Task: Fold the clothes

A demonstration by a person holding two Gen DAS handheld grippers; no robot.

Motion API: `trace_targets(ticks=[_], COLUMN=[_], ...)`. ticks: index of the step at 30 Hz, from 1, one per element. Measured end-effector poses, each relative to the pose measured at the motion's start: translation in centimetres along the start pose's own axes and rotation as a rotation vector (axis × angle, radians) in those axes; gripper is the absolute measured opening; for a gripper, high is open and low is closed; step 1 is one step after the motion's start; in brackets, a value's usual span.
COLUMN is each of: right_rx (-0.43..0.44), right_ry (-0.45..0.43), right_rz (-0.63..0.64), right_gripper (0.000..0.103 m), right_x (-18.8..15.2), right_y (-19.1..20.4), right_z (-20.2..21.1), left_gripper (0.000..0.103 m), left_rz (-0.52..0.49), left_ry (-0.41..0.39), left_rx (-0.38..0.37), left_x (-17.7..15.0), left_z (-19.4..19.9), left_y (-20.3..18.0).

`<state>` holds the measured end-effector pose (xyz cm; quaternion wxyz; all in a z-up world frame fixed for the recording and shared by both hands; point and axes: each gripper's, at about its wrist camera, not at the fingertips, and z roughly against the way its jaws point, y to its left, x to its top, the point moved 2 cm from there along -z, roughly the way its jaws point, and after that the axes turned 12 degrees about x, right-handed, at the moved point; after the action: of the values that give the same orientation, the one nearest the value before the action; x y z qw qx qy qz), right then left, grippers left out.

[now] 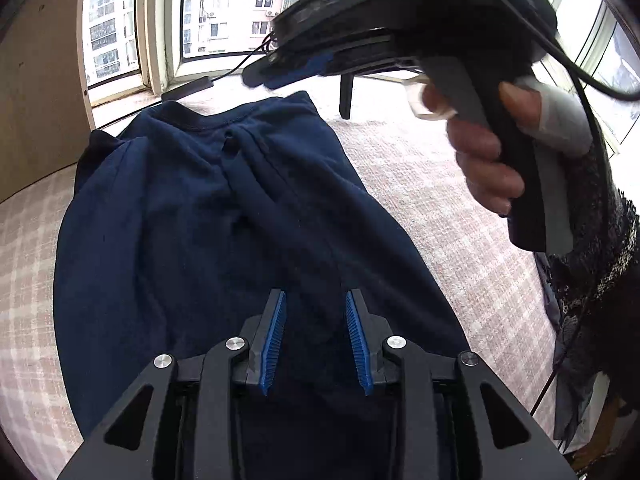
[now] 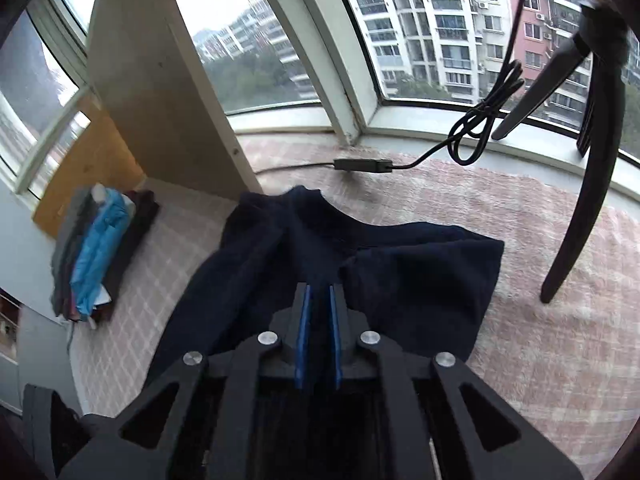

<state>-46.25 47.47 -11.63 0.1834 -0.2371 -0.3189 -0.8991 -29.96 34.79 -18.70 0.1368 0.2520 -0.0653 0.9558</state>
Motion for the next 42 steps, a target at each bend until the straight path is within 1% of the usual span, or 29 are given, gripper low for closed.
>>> trace_targets(ticks=[1, 2, 3, 4, 5, 6, 9, 11, 12, 14, 15, 16, 17, 19, 20, 21, 22, 23, 25, 26, 28, 30, 32, 34, 37, 38, 40, 42], right_rx=[-0.016, -0.022, -0.027, -0.055, -0.095, -0.103, -0.072, -0.024, 0.001, 0.016, 0.02, 0.027, 0.008, -0.115, -0.121, -0.102, -0.102, -0.112, -0.115, -0.112, -0.103, -0.094, -0.098, -0.125, -0.174, -0.193, -0.17, -0.102], right_ry=[-0.024, -0.073, -0.122, -0.13, -0.115, -0.1, -0.061, -0.052, -0.048, -0.043, -0.048, -0.05, -0.076, -0.137, -0.138, -0.113, -0.094, -0.082, -0.105, -0.114, -0.127, -0.139, -0.126, -0.063, -0.032, -0.026, -0.067, -0.129], right_rz=[-0.003, -0.015, -0.028, -0.048, -0.072, -0.111, -0.246, -0.285, -0.29, -0.263, -0.239, -0.222, -0.206, -0.181, -0.182, -0.198, -0.21, -0.218, -0.215, -0.204, -0.171, -0.138, -0.1, -0.078, -0.051, -0.042, -0.036, -0.053], right_gripper=[0.018, 0.025, 0.028, 0.028, 0.028, 0.028, 0.028, 0.029, 0.029, 0.029, 0.026, 0.004, 0.003, 0.003, 0.004, 0.004, 0.006, 0.012, 0.021, 0.022, 0.022, 0.022, 0.022, 0.022, 0.02, 0.02, 0.02, 0.02], right_x=[-0.4, -1.3, -2.1, -3.0, -3.8, -4.4, -5.5, -5.3, -5.2, -5.0, -4.9, -4.8, -4.8, -4.6, -4.5, -4.5, -4.5, -4.4, -4.4, -4.3, -4.2, -4.1, -3.8, -3.6, -3.4, -3.2, -3.1, -3.2], right_y=[-0.3, -0.9, -1.6, -2.6, -3.8, -5.2, -8.9, -9.7, -9.8, -9.5, -9.2, -8.9, -8.7, -8.9, -9.0, -9.2, -9.3, -9.3, -9.0, -8.7, -7.9, -7.0, -6.6, -7.1, -7.6, -7.5, -6.8, -5.9], right_z=[1.0, 2.6, 4.3, 4.9, 5.0, 4.7, 2.9, 1.7, 1.1, 0.2, -0.1, -0.1, 0.6, 2.3, 2.6, 2.5, 2.5, 2.5, 3.1, 3.3, 3.6, 3.9, 3.4, 1.2, -0.1, 0.0, 1.9, 4.6], left_gripper=[0.03, 0.03, 0.031, 0.032, 0.032, 0.032, 0.032, 0.032, 0.032, 0.037, 0.038, 0.038, 0.038, 0.038, 0.038, 0.038, 0.038, 0.037, 0.036, 0.036, 0.036, 0.036, 0.036, 0.036, 0.036, 0.037, 0.038, 0.038], left_rz=[0.007, 0.0, -0.006, -0.011, -0.006, 0.004, 0.03, 0.046, 0.051, 0.054, 0.051, 0.051, 0.052, 0.058, 0.059, 0.061, 0.064, 0.076, 0.098, 0.108, 0.124, 0.136, 0.155, 0.18, 0.191, 0.193, 0.197, 0.227], left_ry=[-0.003, -0.001, 0.002, 0.006, 0.014, 0.019, 0.009, -0.009, -0.017, -0.03, -0.031, -0.031, -0.031, -0.028, -0.029, -0.035, -0.042, -0.049, -0.057, -0.057, -0.021, 0.004, -0.025, -0.064, -0.12, -0.136, -0.169, -0.185], left_rx=[-0.004, 0.0, 0.003, 0.004, 0.003, -0.001, -0.016, -0.028, -0.036, -0.04, -0.033, -0.025, -0.018, -0.017, -0.013, -0.01, -0.009, -0.031, -0.067, -0.081, -0.087, -0.067, -0.08, -0.103, -0.113, -0.101, -0.078, -0.045], left_x=[-0.1, -0.3, -0.4, -0.5, -0.5, -0.5, -0.6, -0.9, -1.1, -1.3, -1.4, -1.5, -1.5, -1.0, -0.6, 0.0, 0.6, 1.4, 2.9, 3.7, 4.8, 5.3, 4.9, 4.1, 1.6, 0.5, -1.8, -4.3], left_z=[0.1, 0.0, -0.1, -0.3, -0.5, -0.7, -0.2, 1.0, 1.6, 2.6, 2.8, 2.9, 3.0, 2.5, 2.1, 1.7, 1.2, 0.8, -0.5, -1.3, -3.1, -3.9, -2.1, 0.4, 6.0, 8.1, 12.4, 16.3], left_y=[0.1, 0.1, 0.0, 0.0, 0.2, 0.4, 0.7, 0.9, 0.9, 1.2, 1.3, 1.5, 1.7, 2.2, 2.4, 2.5, 2.7, 2.9, 3.3, 3.5, 3.6, 3.7, 4.1, 4.7, 6.3, 7.1, 8.6, 10.6])
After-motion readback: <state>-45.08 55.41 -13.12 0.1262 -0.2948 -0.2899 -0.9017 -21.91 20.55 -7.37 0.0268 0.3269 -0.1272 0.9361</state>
